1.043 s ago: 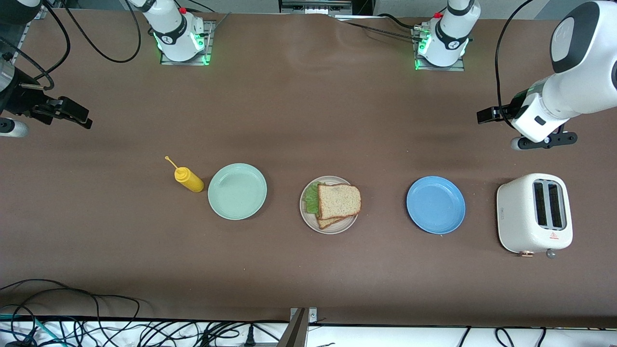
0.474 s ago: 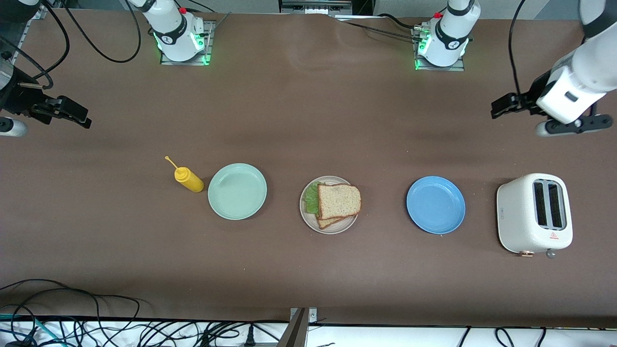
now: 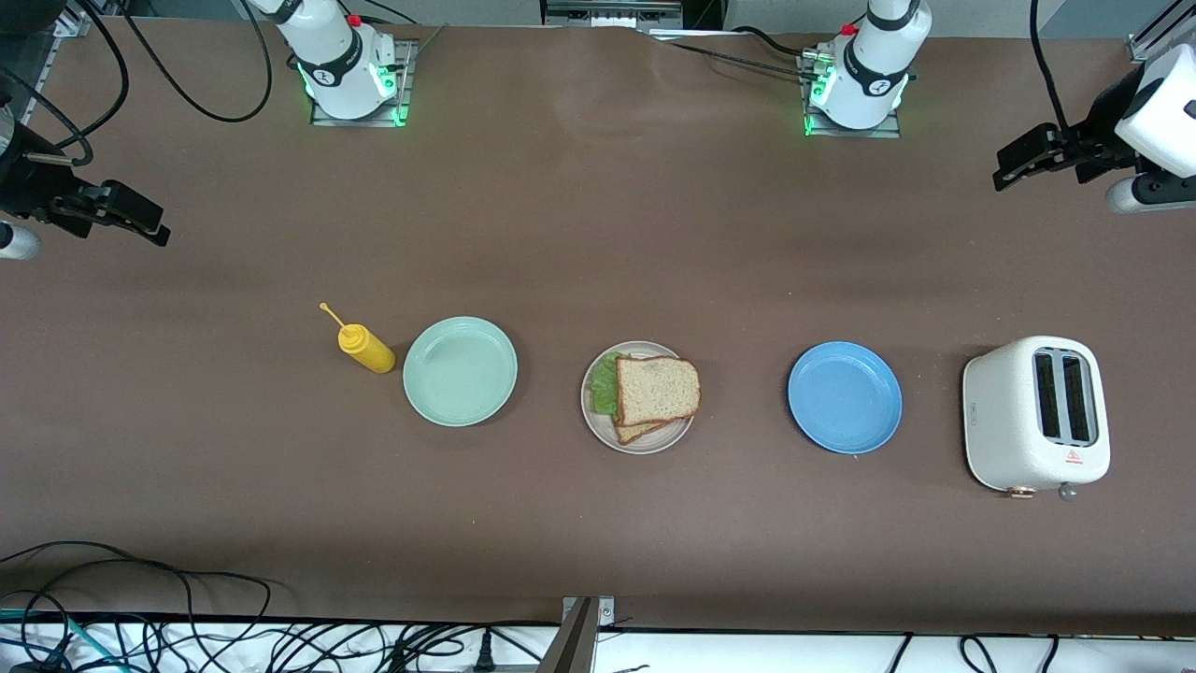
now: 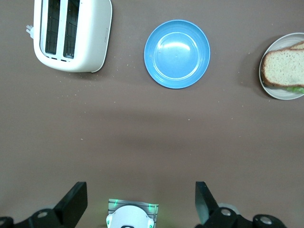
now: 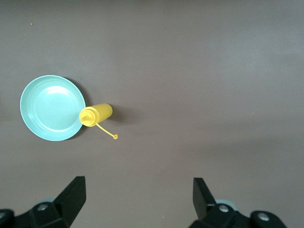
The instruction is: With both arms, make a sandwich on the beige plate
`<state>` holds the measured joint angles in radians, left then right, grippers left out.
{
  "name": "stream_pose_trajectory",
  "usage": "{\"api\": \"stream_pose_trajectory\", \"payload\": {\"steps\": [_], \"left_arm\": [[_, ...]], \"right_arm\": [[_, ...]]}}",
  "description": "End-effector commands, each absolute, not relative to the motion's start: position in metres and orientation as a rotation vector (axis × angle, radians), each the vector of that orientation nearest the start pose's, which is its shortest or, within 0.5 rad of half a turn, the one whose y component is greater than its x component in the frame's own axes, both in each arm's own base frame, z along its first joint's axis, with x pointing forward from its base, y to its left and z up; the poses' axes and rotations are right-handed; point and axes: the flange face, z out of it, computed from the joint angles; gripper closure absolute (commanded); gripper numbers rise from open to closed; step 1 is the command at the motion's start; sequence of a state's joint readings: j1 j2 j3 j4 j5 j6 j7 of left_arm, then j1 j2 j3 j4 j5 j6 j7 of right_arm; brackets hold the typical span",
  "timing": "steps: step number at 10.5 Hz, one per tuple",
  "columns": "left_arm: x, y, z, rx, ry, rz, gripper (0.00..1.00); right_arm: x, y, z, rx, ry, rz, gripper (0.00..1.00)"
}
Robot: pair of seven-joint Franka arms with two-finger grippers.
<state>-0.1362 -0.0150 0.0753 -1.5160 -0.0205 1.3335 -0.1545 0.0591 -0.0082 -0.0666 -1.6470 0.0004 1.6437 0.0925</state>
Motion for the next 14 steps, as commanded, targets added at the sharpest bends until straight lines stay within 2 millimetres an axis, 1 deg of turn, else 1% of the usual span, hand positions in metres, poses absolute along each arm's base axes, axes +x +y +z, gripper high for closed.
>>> {"api": "stream_pose_trajectory", "payload": {"steps": [1, 2, 3, 4, 14], "left_arm": [[0.5337, -0.031, 0.6365, -3.103, 0.064, 0.302, 0.0], [0.5353, -0.0286, 0.6352, -3.104, 0.152, 0.301, 0.0], [0.5378, -0.0282, 0.6313, -3.085, 0.171, 0.309, 0.0], [0.5384, -0.0271, 0.6305, -3.07, 0.171, 0.31, 0.0], [0.5383, -0.0266, 0.6314, -3.085, 0.128, 0.303, 0.0]], "right_arm": [[0.5578, -0.0047, 0.6079, -3.151, 0.135, -0.008, 0.0], [0.5576, -0.004, 0.6077, -3.152, 0.132, -0.006, 0.0], [0.5573, -0.0047, 0.6093, -3.151, 0.132, -0.01, 0.0], [0.5576, -0.0054, 0.6137, -3.149, 0.127, -0.025, 0.0], [0.5586, -0.005, 0.6121, -3.154, 0.132, -0.023, 0.0]]}}
